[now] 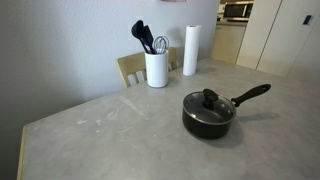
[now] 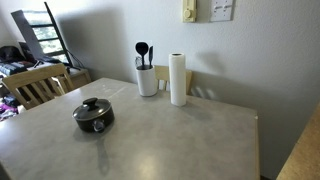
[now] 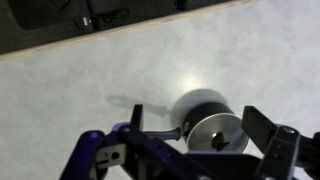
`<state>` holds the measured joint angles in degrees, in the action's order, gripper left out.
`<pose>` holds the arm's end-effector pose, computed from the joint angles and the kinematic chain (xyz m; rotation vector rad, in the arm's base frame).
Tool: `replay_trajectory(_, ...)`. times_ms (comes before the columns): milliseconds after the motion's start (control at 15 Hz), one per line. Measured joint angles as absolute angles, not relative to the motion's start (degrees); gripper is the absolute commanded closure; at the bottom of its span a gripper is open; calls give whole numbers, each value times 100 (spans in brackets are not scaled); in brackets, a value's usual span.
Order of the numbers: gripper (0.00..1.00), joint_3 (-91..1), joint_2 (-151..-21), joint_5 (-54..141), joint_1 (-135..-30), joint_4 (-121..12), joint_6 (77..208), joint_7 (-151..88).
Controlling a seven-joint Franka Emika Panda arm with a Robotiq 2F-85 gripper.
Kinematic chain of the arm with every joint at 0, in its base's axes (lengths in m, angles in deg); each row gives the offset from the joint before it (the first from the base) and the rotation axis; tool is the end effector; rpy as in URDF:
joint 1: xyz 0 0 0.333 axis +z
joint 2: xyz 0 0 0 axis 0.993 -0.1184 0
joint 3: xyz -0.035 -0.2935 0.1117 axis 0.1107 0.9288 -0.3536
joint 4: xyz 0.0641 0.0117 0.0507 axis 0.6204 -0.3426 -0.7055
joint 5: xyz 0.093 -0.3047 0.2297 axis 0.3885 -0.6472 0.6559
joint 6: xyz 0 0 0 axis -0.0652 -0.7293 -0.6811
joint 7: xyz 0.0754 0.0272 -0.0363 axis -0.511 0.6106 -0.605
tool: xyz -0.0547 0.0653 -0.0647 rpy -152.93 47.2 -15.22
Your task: Remove the lid from the pot
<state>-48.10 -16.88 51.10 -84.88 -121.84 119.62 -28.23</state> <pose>0.2872 -0.0071 0.4566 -3.0309 0.3061 -0.1125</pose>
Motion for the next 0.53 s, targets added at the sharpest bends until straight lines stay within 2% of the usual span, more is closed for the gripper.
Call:
replay_trajectory(267,0,-4895,-2206,5813,-8482,-12199,12832,-2213)
replay_trajectory(533,0,-5386,-3256,6380,-8357,-12178,14081,-1439)
